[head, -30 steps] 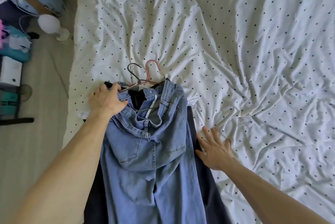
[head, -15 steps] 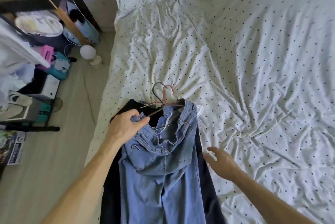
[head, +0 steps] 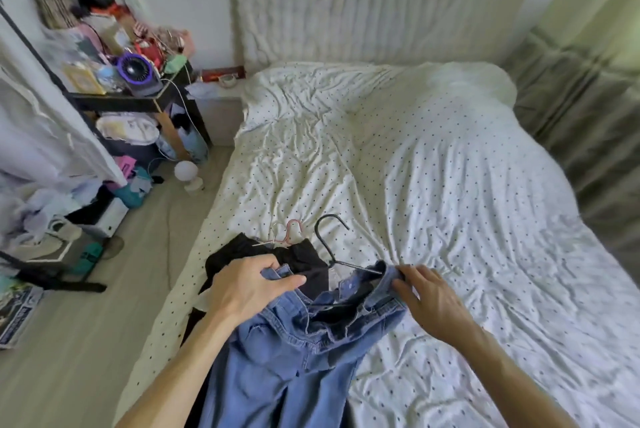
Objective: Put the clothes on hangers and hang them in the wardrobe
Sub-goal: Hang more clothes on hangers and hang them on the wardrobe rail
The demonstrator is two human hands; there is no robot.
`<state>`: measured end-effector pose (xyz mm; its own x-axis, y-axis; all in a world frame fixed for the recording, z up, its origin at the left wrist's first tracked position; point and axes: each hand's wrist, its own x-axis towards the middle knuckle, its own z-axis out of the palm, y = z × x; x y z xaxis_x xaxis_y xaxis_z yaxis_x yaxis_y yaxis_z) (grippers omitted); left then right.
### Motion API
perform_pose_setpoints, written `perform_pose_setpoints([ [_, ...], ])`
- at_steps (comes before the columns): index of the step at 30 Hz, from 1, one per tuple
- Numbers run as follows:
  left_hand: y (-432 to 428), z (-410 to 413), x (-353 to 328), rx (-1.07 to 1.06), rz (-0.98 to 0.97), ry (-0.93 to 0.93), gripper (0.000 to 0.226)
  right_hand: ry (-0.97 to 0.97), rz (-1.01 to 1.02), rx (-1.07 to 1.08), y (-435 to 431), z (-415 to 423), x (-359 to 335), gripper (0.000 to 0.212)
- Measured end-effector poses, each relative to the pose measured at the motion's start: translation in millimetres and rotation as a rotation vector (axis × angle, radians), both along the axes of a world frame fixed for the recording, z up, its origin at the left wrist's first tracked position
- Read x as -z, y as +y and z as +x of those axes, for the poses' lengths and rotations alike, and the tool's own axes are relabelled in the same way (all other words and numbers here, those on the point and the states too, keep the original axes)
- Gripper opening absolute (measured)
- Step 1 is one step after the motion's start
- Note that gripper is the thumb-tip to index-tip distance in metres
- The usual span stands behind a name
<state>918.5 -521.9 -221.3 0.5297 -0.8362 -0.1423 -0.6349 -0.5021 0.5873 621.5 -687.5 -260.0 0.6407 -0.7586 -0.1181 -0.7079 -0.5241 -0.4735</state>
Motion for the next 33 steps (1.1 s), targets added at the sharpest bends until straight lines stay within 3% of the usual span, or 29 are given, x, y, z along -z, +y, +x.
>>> perform_pose_setpoints([
  [5, -8.6, -76.8, -73.4, 0.125, -0.055, 0.071, 0.052, -0.183, -0.091, 0.15, 28.5, -87.5, -60.6, 0.03],
  [8, -14.5, -137.6, -113.4, 0.329, 0.029, 0.074, 0.053, -0.261, -0.165, 0.245, 49.6, -158.3, -89.0, 0.019],
  [11, -22.5, -210.0, -148.1, 0.534, 0.095, 0.107, 0.036, -0.261, -0.241, 0.338, 74.7, -238.0, -111.7, 0.014],
  [13, -29.0, -263.4, -168.4, 0.649, 0.173, 0.139, 0.033, -0.262, -0.304, 0.416, 95.8, -291.4, -124.3, 0.014],
  [16, -39.7, -344.8, -187.6, 0.812, 0.284, 0.094, 0.048, -0.265, -0.428, 0.509, 128.4, -363.1, -136.7, 0.02],
  [18, -45.1, -405.3, -193.8, 0.88, 0.245, 0.094, 0.05, -0.252, -0.519, 0.565, 149.3, -408.6, -144.5, 0.027],
  [24, -50.7, -576.4, -213.5, 1.094, 0.053, 0.483, 0.03, -0.245, -0.616, 0.81, 202.3, -540.0, -166.6, 0.031],
  [33, -40.8, -749.6, -250.8, 1.421, 0.339, 0.623, 0.028, -0.185, -0.641, 1.226, 282.9, -659.0, -194.9, 0.027],
])
